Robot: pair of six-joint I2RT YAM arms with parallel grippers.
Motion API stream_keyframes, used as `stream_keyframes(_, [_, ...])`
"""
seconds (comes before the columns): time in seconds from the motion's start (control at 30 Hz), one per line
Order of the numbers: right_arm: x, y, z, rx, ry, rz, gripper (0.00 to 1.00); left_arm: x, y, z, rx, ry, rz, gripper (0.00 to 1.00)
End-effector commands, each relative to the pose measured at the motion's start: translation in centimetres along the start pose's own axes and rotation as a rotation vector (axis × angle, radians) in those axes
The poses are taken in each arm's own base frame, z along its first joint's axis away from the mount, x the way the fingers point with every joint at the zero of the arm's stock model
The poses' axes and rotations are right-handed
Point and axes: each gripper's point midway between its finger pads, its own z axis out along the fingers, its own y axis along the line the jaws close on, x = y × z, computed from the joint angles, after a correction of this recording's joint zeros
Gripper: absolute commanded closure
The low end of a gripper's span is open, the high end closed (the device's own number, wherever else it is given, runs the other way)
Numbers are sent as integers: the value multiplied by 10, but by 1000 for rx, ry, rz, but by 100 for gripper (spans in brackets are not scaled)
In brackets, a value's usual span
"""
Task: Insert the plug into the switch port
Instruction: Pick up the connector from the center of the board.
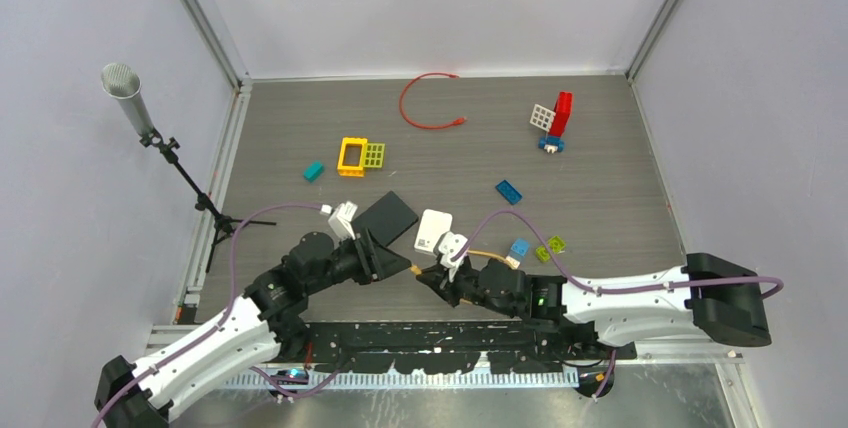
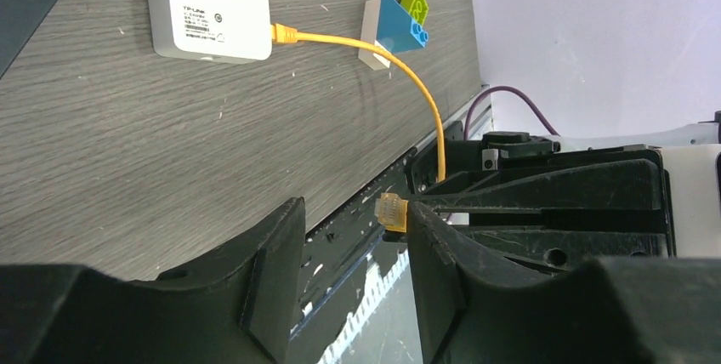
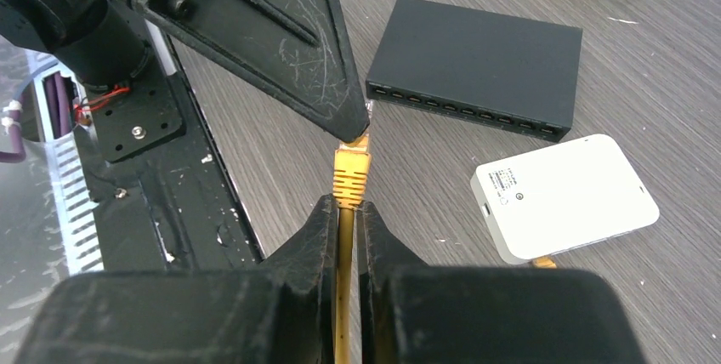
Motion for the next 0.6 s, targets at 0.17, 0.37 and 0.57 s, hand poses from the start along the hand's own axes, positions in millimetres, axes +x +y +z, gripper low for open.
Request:
stream_keyframes(0.17, [-22, 0, 10, 0, -93, 6, 100, -11, -27, 5, 114, -48, -6, 51])
stream_keyframes(0.37, [-21, -2, 12, 2, -104, 15, 100, -4, -32, 9, 138, -29, -6, 61])
stream_keyframes(0.57, [-24, -4, 8, 6, -123, 34, 100, 5, -38, 12, 174, -10, 13, 76])
